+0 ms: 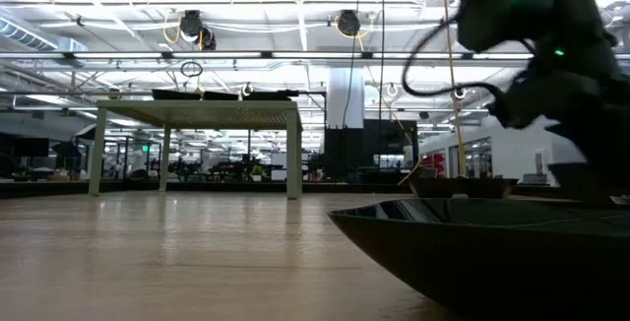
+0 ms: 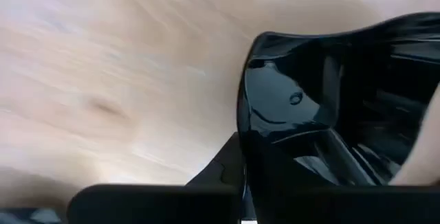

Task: Pick & Place Mini shaped plates
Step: Stack the bottom distorted square plate on top of the distorted square plate on the shelf

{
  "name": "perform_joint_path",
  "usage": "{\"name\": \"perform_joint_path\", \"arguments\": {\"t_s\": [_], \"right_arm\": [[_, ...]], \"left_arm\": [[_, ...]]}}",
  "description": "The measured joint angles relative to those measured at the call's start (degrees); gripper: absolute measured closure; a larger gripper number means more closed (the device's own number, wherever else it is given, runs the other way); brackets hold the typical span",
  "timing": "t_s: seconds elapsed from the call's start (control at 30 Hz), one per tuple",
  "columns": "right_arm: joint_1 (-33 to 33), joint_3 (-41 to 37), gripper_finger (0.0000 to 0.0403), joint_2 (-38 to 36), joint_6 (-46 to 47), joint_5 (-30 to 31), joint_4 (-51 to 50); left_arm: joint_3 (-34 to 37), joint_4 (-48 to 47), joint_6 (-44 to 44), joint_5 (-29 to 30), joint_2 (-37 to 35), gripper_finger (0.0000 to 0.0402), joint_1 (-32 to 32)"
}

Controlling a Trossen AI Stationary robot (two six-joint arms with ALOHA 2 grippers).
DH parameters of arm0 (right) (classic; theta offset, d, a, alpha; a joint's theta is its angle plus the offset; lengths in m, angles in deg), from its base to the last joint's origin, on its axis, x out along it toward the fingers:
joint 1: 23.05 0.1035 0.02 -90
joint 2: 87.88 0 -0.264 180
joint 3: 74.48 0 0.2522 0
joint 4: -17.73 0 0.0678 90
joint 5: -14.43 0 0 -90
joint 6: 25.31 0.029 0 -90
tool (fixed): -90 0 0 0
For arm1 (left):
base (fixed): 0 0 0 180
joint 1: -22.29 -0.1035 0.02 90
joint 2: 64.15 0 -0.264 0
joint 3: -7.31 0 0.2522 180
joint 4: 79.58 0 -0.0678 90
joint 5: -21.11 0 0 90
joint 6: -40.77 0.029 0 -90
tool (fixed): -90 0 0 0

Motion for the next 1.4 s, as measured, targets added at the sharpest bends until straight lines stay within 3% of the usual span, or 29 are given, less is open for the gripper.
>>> {"name": "perform_joint_path", "arguments": {"t_s": [0.23, 0.47, 0.57, 0.67, 1.0, 1.23, 1.4], "right_arm": [[-5.0, 5.2, 0.0403, 0.0, -4.4, 6.7, 8.5], [-11.2, 5.4, 0.0402, 4.2, -8.9, 12.1, 31.3], [-12.7, 5.8, 0.0402, 9.2, -13.3, 12.0, 44.6], [-13.4, 9.2, 0.0402, 14.7, -19.3, 11.6, 50.7], [-12.9, 23.5, 0.0402, 26.6, -52.4, 8.5, 49.5], [-12.7, 23.9, 0.0403, 26.9, -62.5, 8.4, 50.2], [-12.1, 23.9, 0.0384, 26.9, -64.4, 4.0, 50.1]], "left_arm": [[0.0, 0.0, -1.8, 0.0, 0.0, 0.0261, 0.0], [0.0, -0.8, -1.9, -0.1, 0.0, 0.0261, 0.0], [0.0, -1.8, -1.9, -0.1, 0.0, 0.0261, 0.0], [0.0, -2.9, -1.9, -0.1, 0.0, 0.0261, 0.0], [0.0, -5.4, 1.1, -0.1, 0.0, 0.0261, 0.0], [0.0, -5.4, 1.2, -0.1, 0.0, 0.0261, 0.0], [0.0, -5.5, 1.2, -0.1, 0.0, 0.0261, 0.0]]}}
